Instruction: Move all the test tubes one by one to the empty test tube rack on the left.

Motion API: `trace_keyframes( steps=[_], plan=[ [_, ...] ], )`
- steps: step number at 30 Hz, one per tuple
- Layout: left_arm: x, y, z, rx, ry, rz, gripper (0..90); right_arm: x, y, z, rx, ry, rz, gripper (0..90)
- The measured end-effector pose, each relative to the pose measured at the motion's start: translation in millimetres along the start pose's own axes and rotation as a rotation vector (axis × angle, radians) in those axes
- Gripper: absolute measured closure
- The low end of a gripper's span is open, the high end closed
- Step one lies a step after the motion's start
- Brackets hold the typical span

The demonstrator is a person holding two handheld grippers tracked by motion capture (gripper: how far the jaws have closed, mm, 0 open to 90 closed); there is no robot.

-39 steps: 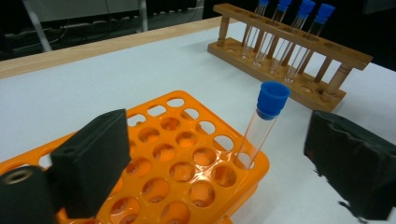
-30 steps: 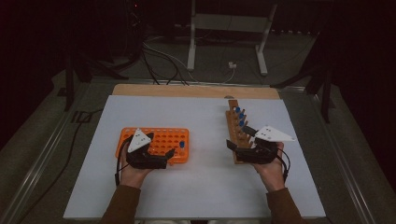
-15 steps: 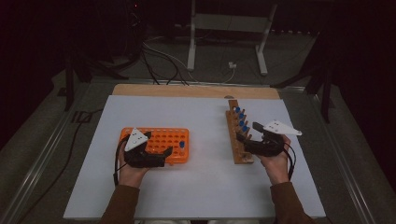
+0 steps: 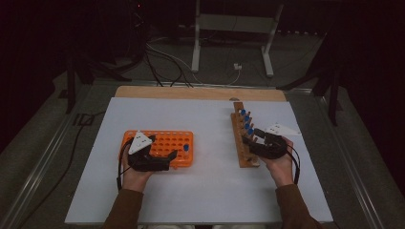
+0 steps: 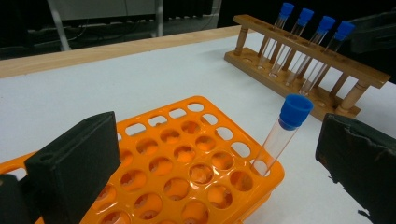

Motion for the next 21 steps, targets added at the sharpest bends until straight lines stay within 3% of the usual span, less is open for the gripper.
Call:
trace_keyframes(
  steps=[11,21],
  plan=[
    [-0.9,0.9,0.9,0.005,0.001,-0.001,0.7,-12.3,-8.6,4.9,-0.021,0.015,0.032,65.0],
    [-1.5,0.3,1.2,0.007,0.001,0.001,0.7,-14.8,-1.8,7.2,0.017,0.013,0.048,76.0]
  ],
)
Point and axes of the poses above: each handheld gripper's, and its own axes: x roughly backward along the jaws, z roughly out of its underside, y roughly to its left, the point moved 3 cm from there along -x, roughly forward along the jaws, and after that the axes turned 10 degrees about -z, right-handed, at the moved point
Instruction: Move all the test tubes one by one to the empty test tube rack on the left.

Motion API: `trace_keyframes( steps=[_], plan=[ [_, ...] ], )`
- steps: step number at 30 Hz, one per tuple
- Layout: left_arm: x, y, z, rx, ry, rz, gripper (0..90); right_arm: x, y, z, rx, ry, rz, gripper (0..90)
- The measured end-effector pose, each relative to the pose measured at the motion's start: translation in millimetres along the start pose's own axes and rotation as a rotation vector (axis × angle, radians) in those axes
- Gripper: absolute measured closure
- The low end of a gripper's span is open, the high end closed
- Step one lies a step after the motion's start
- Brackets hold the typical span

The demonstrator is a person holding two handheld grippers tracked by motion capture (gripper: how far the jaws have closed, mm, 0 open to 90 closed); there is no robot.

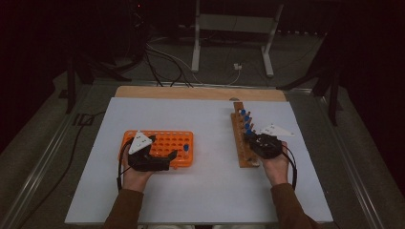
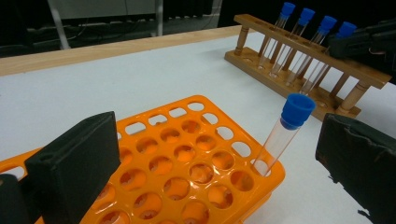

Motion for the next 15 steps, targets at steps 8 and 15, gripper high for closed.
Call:
trace_keyframes(
  steps=[8,15],
  plan=[
    [-0.2,0.4,0.0,0.0,-0.001,0.002,0.7,5.0,-0.3,-4.2,0.003,-0.018,0.001,76.3],
    [-0.6,-0.7,-0.3,-0.006,0.0,0.003,0.7,16.1,-1.0,-11.6,-0.001,-0.046,-0.007,76.3]
  ],
)
Point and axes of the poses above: each handheld gripper's, and its own axes: x roughly backward along the jaws, z roughly out of its underside, y roughly to its left, the point moved 3 cm from there along -x, roughly forward along the jaws, and after that the axes turned 10 degrees about -z, right-handed, at the moved point
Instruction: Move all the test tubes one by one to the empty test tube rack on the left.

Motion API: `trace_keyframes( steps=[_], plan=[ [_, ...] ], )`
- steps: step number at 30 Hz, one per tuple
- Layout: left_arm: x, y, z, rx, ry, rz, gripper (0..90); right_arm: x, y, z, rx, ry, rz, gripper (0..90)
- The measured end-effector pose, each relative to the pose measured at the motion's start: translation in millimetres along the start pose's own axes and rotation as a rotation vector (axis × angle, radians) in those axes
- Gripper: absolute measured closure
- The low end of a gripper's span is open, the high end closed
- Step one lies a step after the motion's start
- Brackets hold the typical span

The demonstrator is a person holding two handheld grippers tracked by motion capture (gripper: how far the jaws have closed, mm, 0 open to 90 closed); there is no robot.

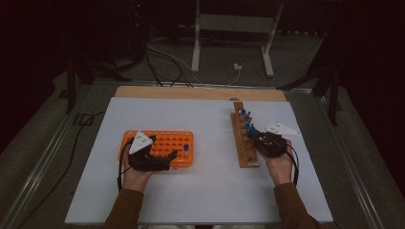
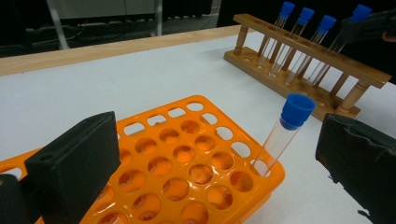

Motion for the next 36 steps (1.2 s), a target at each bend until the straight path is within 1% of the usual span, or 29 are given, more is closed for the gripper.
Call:
trace_keyframes(
  steps=[2,5,9,13,15,19,21,24,28,32,36],
  plan=[
    [0.1,-0.4,-0.4,0.001,-0.002,0.001,0.7,2.4,-0.2,-2.1,-0.005,-0.01,-0.003,76.3],
    [0.6,-0.8,-1.1,0.002,-0.004,0.001,0.7,5.1,0.8,-5.4,0.001,-0.016,-0.006,76.3],
    [1.3,-2.8,-4.6,0.008,-0.014,0.017,0.7,8.4,3.1,-10.1,0.014,-0.021,-0.007,76.3],
    [2.6,-7.8,-8.7,-0.014,-0.022,0.025,0.7,11.6,4.3,-14.9,0.016,-0.025,-0.012,76.3],
    [2.6,-10.3,-9.9,-0.029,-0.022,0.027,0.7,12.9,5.1,-17.5,0.027,-0.024,-0.011,76.3],
    [2.4,-15.7,-12.2,-0.044,-0.023,0.031,0.7,17.2,8.9,-24.0,0.042,-0.035,-0.017,76.3],
    [2.5,-18.7,-13.8,-0.053,-0.023,0.036,0.7,18.8,11.1,-26.6,0.052,-0.035,-0.012,76.3],
    [2.9,-23.8,-17.1,-0.066,-0.028,0.045,0.7,21.3,13.2,-30.1,0.064,-0.037,-0.01,76.3],
    [3.5,-32.0,-25.7,-0.079,-0.047,0.06,0.7,27.0,15.5,-36.8,0.062,-0.061,-0.02,76.3],
    [2.0,-43.2,-35.6,-0.098,-0.062,0.088,0.7,29.8,22.1,-42.3,0.081,-0.059,-0.031,76.3],
    [-4.0,-56.2,-41.8,-0.126,-0.056,0.116,0.7,27.3,30.9,-44.6,0.099,-0.048,-0.056,76.3]
  ],
)
Point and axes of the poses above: each handheld gripper's, and its own axes: x roughly backward along the jaws, z roughly out of its underside, y roughly to its left, the point moved 3 cm from there along -x, roughly forward along the jaws, and after that the axes turned 10 degrees about -z, right-handed, at the moved point
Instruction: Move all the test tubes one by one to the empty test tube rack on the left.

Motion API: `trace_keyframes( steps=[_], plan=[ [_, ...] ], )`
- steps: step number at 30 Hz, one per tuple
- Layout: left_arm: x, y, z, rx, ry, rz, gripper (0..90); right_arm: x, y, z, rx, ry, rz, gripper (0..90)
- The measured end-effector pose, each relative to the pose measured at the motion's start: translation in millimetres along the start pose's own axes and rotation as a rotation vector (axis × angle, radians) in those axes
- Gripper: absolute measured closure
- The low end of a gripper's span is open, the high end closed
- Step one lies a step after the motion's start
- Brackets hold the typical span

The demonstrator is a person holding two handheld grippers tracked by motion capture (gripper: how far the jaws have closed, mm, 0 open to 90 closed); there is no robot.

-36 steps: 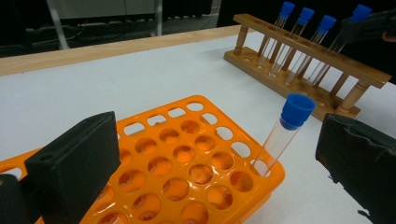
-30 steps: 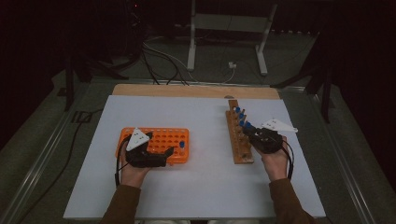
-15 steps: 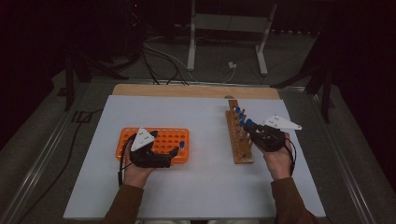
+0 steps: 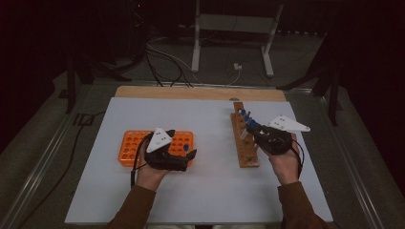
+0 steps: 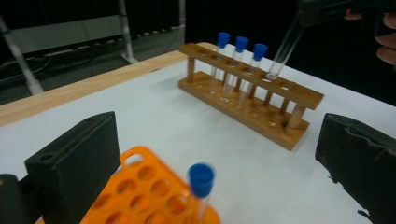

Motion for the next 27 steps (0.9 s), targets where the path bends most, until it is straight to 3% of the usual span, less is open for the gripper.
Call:
trace_keyframes(
  steps=[12,17,19,23,27],
  plan=[
    [-24.4,-29.9,-8.0,-0.042,0.006,0.045,1.1,-21.1,34.0,-2.5,0.031,0.034,-0.113,76.1],
    [-30.1,-40.6,-9.5,-0.058,-0.005,0.042,8.0,-27.0,46.3,-5.4,0.019,0.028,-0.18,76.2],
    [-31.5,-43.3,-10.1,-0.068,-0.015,0.041,16.9,-28.6,49.9,-6.2,0.014,0.032,-0.2,76.1],
    [-35.3,-48.3,-9.2,-0.084,-0.022,0.083,40.0,-29.8,54.4,-8.4,-0.003,0.023,-0.241,76.1],
    [-39.9,-51.5,-8.5,-0.094,-0.015,0.096,55.8,-31.8,57.1,-9.3,-0.008,0.022,-0.261,76.2]
  ],
)
Point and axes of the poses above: each handheld gripper's, and its own axes: x roughly backward along the jaws, z roughly out of its underside, y roughly to its left, the point moved 3 cm from there along -x, roughly forward along the jaws, and after that the axes turned 10 degrees about -z, right-handed, at the moved point
